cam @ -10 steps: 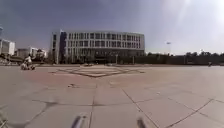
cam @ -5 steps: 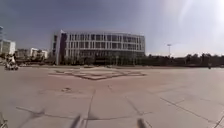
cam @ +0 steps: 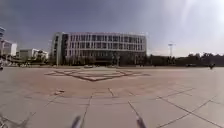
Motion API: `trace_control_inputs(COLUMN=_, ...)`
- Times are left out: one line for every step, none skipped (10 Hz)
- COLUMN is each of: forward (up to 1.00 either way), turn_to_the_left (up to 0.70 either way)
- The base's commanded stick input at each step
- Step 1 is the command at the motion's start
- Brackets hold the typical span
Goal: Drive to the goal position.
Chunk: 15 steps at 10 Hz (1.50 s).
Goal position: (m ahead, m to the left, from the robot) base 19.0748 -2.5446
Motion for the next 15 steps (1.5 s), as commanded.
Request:
trace_control_inputs(forward=0.70, turn_to_the_left=0.00)
trace_control_inputs(forward=0.70, turn_to_the_left=0.00)
trace_control_inputs(forward=0.70, turn_to_the_left=0.00)
trace_control_inputs(forward=0.70, turn_to_the_left=0.00)
trace_control_inputs(forward=0.70, turn_to_the_left=0.00)
trace_control_inputs(forward=0.82, turn_to_the_left=0.00)
trace_control_inputs(forward=0.85, turn_to_the_left=0.00)
trace_control_inputs(forward=0.85, turn_to_the_left=0.00)
trace_control_inputs(forward=0.88, turn_to_the_left=0.00)
trace_control_inputs(forward=1.00, turn_to_the_left=0.00)
trace_control_inputs(forward=1.00, turn_to_the_left=0.00)
trace_control_inputs(forward=1.00, turn_to_the_left=0.00)
trace_control_inputs(forward=1.00, turn_to_the_left=0.00)
trace_control_inputs(forward=1.00, turn_to_the_left=0.00)
trace_control_inputs(forward=1.00, turn_to_the_left=0.00)
